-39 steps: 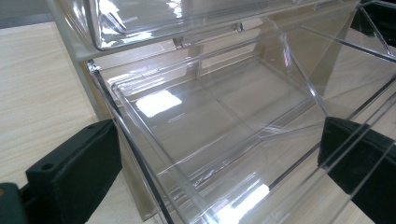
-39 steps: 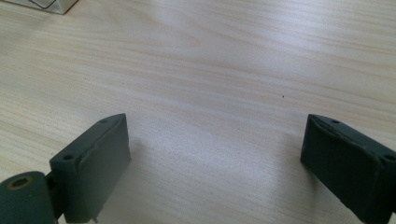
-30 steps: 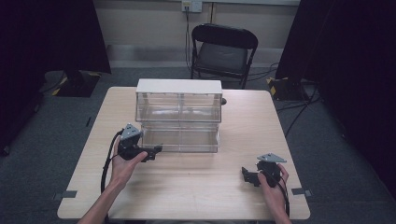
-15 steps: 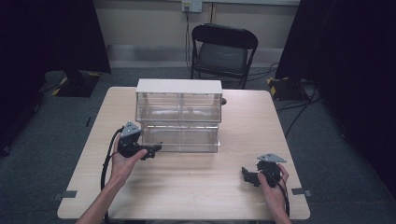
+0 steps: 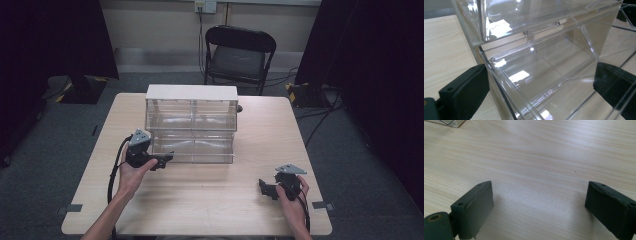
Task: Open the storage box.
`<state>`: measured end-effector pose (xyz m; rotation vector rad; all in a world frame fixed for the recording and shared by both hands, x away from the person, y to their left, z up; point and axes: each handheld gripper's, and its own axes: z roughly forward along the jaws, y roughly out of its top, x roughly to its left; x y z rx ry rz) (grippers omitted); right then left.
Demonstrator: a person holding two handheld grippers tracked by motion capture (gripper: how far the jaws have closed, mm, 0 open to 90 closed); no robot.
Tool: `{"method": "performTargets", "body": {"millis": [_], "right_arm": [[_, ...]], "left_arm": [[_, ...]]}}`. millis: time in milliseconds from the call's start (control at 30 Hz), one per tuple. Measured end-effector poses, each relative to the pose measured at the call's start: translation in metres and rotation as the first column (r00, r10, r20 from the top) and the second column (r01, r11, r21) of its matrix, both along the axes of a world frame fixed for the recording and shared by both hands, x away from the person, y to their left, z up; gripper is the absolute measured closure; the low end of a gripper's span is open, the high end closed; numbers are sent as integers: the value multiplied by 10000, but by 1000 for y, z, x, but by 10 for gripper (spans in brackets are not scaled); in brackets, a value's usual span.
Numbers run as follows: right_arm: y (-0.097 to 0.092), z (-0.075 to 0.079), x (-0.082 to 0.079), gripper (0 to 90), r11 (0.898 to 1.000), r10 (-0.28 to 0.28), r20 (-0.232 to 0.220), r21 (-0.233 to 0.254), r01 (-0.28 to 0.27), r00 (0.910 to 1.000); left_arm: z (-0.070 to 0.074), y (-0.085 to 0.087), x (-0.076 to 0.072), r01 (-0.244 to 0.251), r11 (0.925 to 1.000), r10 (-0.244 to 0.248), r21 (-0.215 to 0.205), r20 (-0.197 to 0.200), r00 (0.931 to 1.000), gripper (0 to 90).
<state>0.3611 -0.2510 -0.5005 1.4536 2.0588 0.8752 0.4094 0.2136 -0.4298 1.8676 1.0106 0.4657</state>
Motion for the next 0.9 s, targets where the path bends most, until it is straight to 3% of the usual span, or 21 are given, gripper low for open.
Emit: {"method": "performTargets", "body": {"millis": [300,333,400,833,900], "right_arm": [[0,0,0,73,10000,-1,2,-6,1,10000],[0,0,0,73,10000,13,10,-5,-13,10000],[0,0,0,73,10000,12,9,-6,-12,10000],[0,0,0,73,10000,12,11,-3,-12,10000],[0,0,0,73,10000,1,4,-5,-1,10000]], "left_arm": [[0,2,0,-60,10000,60,-33,38,10000,19],[0,2,0,-170,9996,171,-241,37,9998,34],[1,4,0,-154,9998,155,-138,75,9999,72],[1,4,0,-174,9995,174,-247,-24,9998,80],[2,5,0,-167,9999,167,-43,19,9999,86]]}}
